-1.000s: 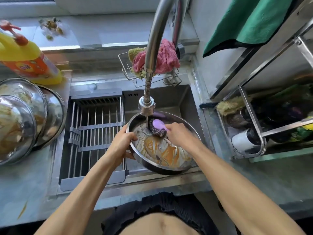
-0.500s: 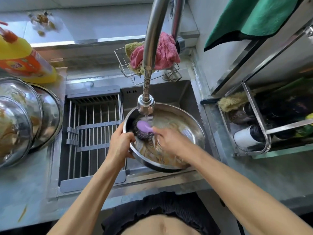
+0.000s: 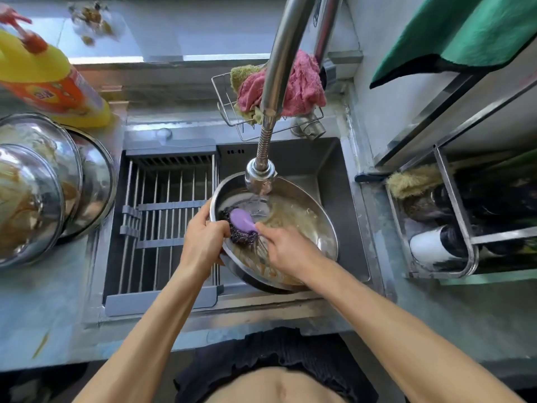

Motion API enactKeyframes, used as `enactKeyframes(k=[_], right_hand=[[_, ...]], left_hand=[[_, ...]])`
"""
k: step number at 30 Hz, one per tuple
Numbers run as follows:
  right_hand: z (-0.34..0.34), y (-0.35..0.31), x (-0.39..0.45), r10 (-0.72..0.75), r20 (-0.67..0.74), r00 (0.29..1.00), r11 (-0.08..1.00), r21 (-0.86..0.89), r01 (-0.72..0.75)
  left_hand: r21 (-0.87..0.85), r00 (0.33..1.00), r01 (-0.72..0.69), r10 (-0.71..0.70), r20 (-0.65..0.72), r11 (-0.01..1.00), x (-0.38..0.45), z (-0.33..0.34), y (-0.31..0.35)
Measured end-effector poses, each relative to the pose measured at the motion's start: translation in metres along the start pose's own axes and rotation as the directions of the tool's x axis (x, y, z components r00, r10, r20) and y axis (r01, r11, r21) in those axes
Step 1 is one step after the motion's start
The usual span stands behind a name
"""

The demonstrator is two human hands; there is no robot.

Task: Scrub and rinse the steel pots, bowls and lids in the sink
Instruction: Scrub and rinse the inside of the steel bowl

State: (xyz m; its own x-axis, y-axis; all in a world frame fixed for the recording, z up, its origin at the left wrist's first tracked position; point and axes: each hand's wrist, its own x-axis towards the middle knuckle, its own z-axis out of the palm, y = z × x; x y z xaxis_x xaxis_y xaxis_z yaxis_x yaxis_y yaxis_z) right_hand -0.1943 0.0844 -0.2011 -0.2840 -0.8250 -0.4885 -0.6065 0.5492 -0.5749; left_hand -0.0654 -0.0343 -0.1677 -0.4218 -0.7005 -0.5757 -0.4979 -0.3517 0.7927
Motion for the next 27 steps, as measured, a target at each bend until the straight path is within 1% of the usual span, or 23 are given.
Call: enactKeyframes(k=[1, 3, 4, 5, 6, 8, 9, 10, 12, 13, 14, 15, 17, 18, 19, 22, 23, 25, 26, 27], right_hand=[[-0.005, 0.006, 0.002, 0.023, -0.027, 0.999, 1.000, -0.012, -0.023], [-0.023, 0.025, 0.010, 0.126, -0.110, 0.986, 0.986, -0.094, -0.137], [-0.028, 0.030, 0.011, 0.158, -0.129, 0.979, 0.977, -0.124, -0.174], [-0.027, 0.030, 0.010, 0.170, -0.123, 0.978, 0.976, -0.116, -0.184], [-0.022, 0.022, 0.008, 0.144, -0.101, 0.984, 0.985, -0.083, -0.152], [-0.007, 0.003, 0.000, 0.038, -0.030, 0.999, 0.999, 0.006, -0.038], [-0.002, 0.003, -0.002, 0.003, -0.034, 0.999, 1.000, 0.028, -0.002], [-0.002, 0.009, -0.001, 0.001, -0.061, 0.998, 1.000, 0.020, 0.000], [-0.014, 0.031, 0.007, 0.086, -0.135, 0.987, 0.996, -0.012, -0.089], [-0.014, 0.037, 0.009, 0.119, -0.149, 0.982, 0.993, -0.009, -0.121], [-0.013, 0.034, 0.007, 0.119, -0.147, 0.982, 0.993, 0.032, -0.116], [-0.006, 0.026, 0.005, 0.072, -0.134, 0.988, 0.994, 0.090, -0.061], [0.009, 0.000, -0.005, -0.080, -0.106, 0.991, 0.973, 0.209, 0.101], [0.013, -0.002, -0.007, -0.118, -0.111, 0.987, 0.963, 0.230, 0.141], [0.012, 0.004, -0.005, -0.116, -0.129, 0.985, 0.964, 0.222, 0.143], [0.004, 0.023, 0.003, -0.008, -0.171, 0.985, 0.986, 0.161, 0.036], [0.006, 0.020, 0.000, -0.019, -0.155, 0.988, 0.989, 0.144, 0.042], [0.016, 0.003, -0.009, -0.116, -0.091, 0.989, 0.979, 0.158, 0.130], [0.017, 0.004, -0.012, -0.134, -0.073, 0.988, 0.979, 0.146, 0.144], [0.013, 0.012, -0.011, -0.104, -0.072, 0.992, 0.988, 0.109, 0.111]], left_hand=[[0.008, 1.000, -0.009, 0.009, -0.007, 1.000, 0.001, -0.002, 0.000], [0.017, 1.000, -0.031, 0.031, -0.005, 0.999, -0.001, -0.005, 0.001], [0.022, 0.999, -0.045, 0.045, -0.003, 0.999, -0.001, -0.006, 0.002], [0.034, 0.998, -0.058, 0.058, -0.005, 0.998, 0.000, -0.005, 0.002], [0.044, 0.998, -0.066, 0.067, -0.010, 0.997, 0.002, -0.004, 0.003], [0.051, 0.997, -0.074, 0.075, -0.025, 0.996, 0.007, -0.002, 0.003], [0.056, 0.996, -0.085, 0.087, -0.031, 0.995, 0.009, -0.003, 0.002], [0.066, 0.995, -0.096, 0.099, -0.032, 0.993, 0.010, -0.005, 0.002], [0.097, 0.993, -0.115, 0.117, -0.021, 0.989, 0.008, -0.008, 0.004], [0.101, 0.992, -0.126, 0.128, -0.018, 0.987, 0.007, -0.008, 0.004], [0.110, 0.990, -0.139, 0.142, -0.018, 0.984, 0.006, -0.007, 0.004], [0.125, 0.987, -0.151, 0.156, -0.027, 0.981, 0.007, -0.005, 0.005], [0.134, 0.981, -0.172, 0.182, -0.072, 0.976, 0.013, -0.003, 0.004], [0.131, 0.976, -0.187, 0.199, -0.085, 0.973, 0.015, -0.003, 0.003], [0.132, 0.972, -0.208, 0.220, -0.087, 0.969, 0.017, -0.002, 0.002], [0.150, 0.960, -0.250, 0.265, -0.093, 0.957, 0.019, 0.003, -0.003], [0.142, 0.958, -0.248, 0.265, -0.109, 0.958, 0.019, 0.007, -0.006], [0.120, 0.954, -0.238, 0.255, -0.158, 0.964, 0.022, 0.012, -0.011], [0.110, 0.950, -0.241, 0.258, -0.175, 0.964, 0.022, 0.013, -0.013], [0.099, 0.946, -0.254, 0.268, -0.181, 0.962, 0.022, 0.013, -0.016]])
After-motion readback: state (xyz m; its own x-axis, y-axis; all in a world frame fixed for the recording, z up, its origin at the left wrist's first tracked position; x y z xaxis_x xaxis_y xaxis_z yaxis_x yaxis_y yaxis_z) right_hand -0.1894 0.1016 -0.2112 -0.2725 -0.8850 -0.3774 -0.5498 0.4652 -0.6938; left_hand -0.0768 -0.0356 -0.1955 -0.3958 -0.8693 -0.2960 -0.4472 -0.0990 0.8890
